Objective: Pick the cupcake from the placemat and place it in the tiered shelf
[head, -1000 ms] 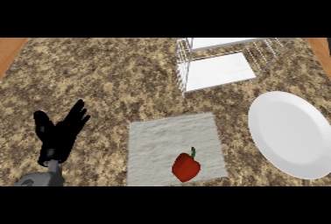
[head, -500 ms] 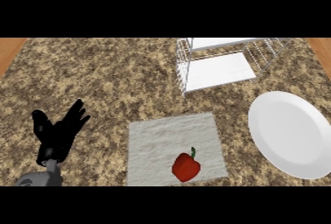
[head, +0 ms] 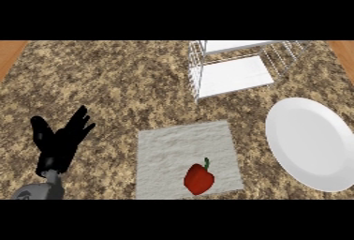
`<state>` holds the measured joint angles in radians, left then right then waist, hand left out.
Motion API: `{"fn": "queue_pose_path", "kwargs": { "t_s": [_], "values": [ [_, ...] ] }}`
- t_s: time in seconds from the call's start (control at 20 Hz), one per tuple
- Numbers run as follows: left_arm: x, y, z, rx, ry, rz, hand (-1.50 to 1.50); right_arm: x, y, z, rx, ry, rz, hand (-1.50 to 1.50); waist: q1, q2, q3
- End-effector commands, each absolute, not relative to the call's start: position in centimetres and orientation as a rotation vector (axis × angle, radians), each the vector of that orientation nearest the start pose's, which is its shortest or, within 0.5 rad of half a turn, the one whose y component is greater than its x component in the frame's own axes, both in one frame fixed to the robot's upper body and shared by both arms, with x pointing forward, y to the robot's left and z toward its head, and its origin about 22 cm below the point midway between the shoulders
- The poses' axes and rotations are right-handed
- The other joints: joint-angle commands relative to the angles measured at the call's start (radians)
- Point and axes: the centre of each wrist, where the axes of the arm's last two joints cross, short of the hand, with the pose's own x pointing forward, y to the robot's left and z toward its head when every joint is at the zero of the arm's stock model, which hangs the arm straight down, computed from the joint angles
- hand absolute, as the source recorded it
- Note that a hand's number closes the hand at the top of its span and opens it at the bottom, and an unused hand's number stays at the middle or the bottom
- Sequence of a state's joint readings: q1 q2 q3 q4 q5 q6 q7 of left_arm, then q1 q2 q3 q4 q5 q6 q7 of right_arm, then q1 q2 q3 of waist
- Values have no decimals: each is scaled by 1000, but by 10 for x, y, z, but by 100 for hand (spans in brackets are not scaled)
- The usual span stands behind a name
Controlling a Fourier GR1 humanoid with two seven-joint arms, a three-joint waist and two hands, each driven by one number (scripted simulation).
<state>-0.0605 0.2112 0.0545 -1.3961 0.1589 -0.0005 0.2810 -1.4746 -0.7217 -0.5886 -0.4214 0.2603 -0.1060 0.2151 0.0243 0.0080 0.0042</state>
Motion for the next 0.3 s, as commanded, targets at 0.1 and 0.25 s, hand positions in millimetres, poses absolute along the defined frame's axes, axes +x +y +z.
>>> {"fn": "queue_pose_path", "kwargs": {
  "t_s": [0.1, 0.25],
  "values": [
    [252, 289, -28, 73, -1122, 39, 0, 397, -439, 369, -431, -1742, -310, -150, -1, 6, -3],
    [250, 286, -27, 64, -1113, 18, 0, 388, -454, 370, -434, -1770, -309, -150, 8, 7, -3]
  ]
}}
